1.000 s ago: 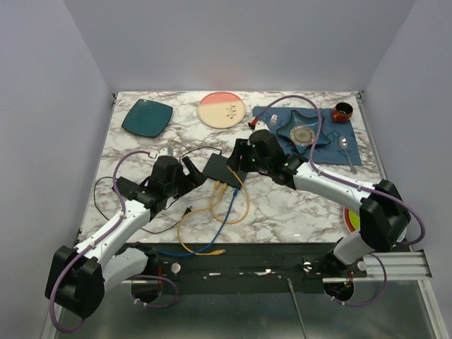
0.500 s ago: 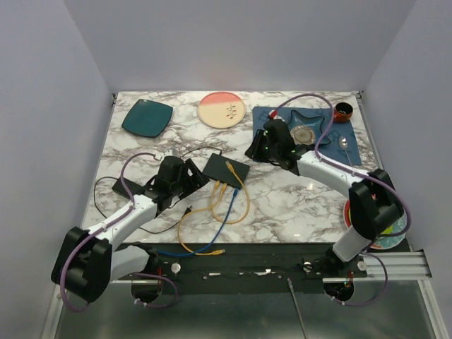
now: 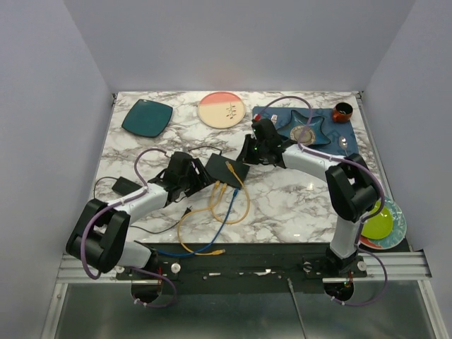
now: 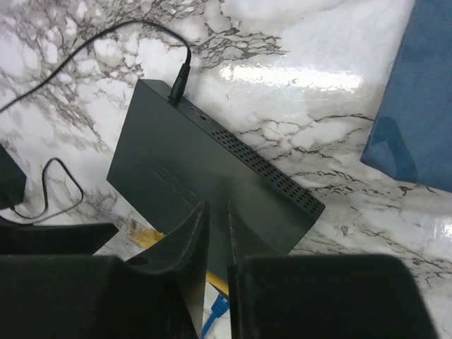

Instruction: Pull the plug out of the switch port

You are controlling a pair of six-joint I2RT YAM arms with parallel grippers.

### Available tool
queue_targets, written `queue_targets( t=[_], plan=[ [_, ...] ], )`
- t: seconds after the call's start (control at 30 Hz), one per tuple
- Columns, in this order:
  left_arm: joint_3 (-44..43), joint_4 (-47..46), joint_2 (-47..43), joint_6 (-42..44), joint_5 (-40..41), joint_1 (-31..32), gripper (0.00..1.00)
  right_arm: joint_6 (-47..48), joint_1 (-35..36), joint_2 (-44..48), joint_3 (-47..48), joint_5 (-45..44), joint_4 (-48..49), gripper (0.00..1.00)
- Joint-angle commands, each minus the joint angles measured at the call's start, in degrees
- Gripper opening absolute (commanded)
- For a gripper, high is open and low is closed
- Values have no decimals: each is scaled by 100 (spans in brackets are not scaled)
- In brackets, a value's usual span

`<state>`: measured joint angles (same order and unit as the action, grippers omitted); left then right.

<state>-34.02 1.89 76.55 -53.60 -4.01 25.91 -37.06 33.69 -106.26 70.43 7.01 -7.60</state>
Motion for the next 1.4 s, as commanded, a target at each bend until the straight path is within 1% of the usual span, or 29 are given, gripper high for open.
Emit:
queue_targets(
  t=[0.0,0.13,0.17,0.4,0.47,0.53,0.6,0.77,0.93,1.0,1.03,1.07,1.13,1.23,1.37],
  plan=[
    [-254,-584,404,52,-468,19,70,181,23,-272,225,547,4,16],
    [-184,-979,562,-97,-697,19,67,190,23,-369,173,767,56,4],
    [-149,-1145,571,-124,-724,19,68,190,32,-369,146,837,74,4],
    [88,-1806,878,-484,-996,19,67,138,23,-483,-39,1470,539,3],
    [115,-1902,1019,-563,-1031,28,67,137,23,-545,-21,1567,549,1],
    [150,-1929,1072,-590,-1049,28,63,137,32,-598,-21,1576,531,1],
    [176,-1938,1098,-598,-1040,28,61,138,23,-624,-56,1576,540,1],
    [326,-1929,1063,-616,-874,28,61,111,23,-712,-74,1576,531,1],
    [369,-2087,1230,-773,-794,28,59,67,23,-774,-65,1593,531,1],
    [422,-2368,1335,-905,-777,28,58,50,23,-782,-65,1593,531,1],
    [492,-2473,1379,-984,-768,28,55,32,23,-791,-56,1593,531,1],
    [528,-2718,1467,-1159,-777,28,54,23,23,-791,-56,1602,531,1],
    [607,-2904,1555,-1310,-785,28,51,14,23,-791,-56,1602,531,1],
    [738,-3264,1687,-1600,-759,28,49,14,23,-800,-56,1602,531,1],
    [897,-3730,1758,-1820,-724,19,49,6,23,-826,-74,1611,531,1]
  ],
)
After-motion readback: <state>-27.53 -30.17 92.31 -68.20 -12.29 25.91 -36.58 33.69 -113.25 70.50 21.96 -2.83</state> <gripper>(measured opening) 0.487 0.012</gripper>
